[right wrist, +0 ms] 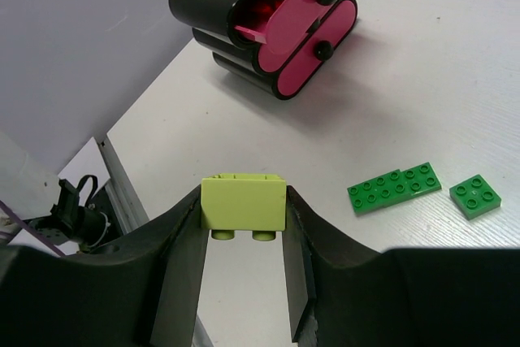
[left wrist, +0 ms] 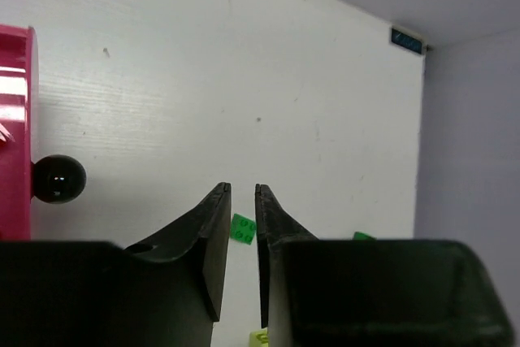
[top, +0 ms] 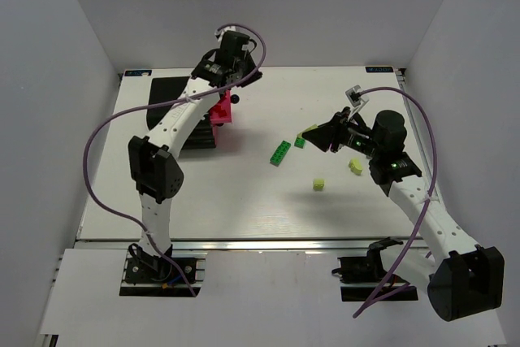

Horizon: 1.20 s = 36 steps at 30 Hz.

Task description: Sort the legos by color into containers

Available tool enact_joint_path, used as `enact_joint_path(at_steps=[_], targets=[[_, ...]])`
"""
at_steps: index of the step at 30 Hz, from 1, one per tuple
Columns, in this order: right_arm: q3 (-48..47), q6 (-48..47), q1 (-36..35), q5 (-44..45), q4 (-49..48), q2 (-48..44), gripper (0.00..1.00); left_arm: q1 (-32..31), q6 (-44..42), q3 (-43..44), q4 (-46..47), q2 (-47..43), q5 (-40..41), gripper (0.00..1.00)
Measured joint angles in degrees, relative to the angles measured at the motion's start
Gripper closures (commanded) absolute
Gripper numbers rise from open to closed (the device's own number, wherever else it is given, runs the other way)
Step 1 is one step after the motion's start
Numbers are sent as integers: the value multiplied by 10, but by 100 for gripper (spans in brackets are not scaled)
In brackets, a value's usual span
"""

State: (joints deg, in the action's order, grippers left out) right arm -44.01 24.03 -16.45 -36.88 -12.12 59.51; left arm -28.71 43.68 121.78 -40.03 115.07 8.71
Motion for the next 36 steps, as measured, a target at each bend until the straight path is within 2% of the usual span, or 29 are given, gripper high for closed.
enact_joint_path(at_steps=[11,23,36], targets=[[0,0,15,-9,0,0,100,6,-37,1,-49,101,7,69],[6,9,29,-17,-1,0,100,11,-50,14,-104,103,107,64],[8,11,37,-24,-1,0,100,30,-49,4,-118,102,144,62]])
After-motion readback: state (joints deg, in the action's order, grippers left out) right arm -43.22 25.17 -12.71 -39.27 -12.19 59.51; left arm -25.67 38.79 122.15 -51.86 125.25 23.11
